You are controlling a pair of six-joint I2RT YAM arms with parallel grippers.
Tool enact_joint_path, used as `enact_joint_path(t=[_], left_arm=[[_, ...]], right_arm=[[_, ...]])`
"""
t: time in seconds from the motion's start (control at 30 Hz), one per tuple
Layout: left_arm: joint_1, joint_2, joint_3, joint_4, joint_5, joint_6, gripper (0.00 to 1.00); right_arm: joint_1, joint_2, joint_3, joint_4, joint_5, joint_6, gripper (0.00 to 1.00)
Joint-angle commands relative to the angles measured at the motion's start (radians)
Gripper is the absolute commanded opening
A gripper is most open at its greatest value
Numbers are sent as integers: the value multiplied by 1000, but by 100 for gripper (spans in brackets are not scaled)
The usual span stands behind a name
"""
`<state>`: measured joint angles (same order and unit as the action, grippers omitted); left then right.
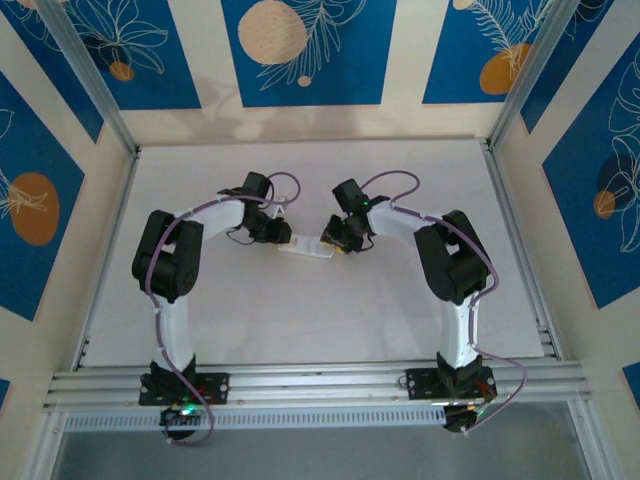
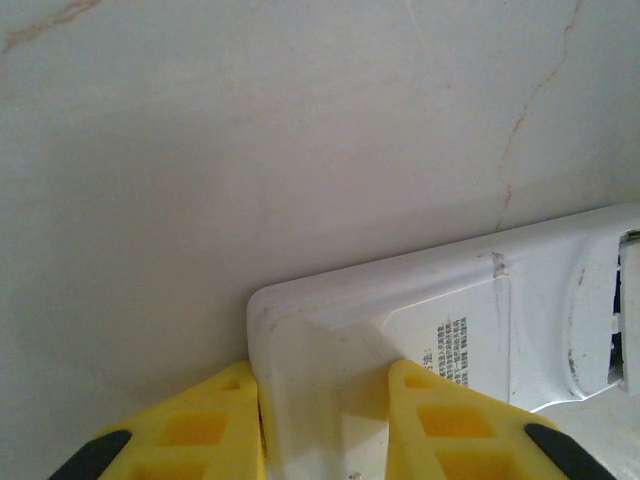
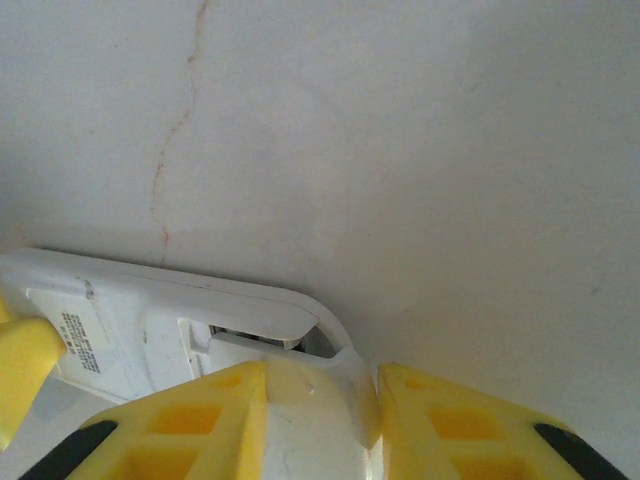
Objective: Load the batteries into the remote control
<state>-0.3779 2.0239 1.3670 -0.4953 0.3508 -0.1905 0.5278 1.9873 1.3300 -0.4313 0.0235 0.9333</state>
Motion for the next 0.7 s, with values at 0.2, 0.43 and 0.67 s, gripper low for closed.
enact_joint_path(t=[0.2, 0.43, 0.67], left_arm=[[-42, 78, -42, -33, 43, 32, 27], [-42, 74, -49, -23, 51, 23, 27], [-41, 74, -48, -15, 45, 19, 27]], right_arm=[[9, 33, 24, 56, 98, 37, 33], [5, 17, 34, 98, 99, 48, 33], [1, -49, 19, 88, 69, -12, 41]])
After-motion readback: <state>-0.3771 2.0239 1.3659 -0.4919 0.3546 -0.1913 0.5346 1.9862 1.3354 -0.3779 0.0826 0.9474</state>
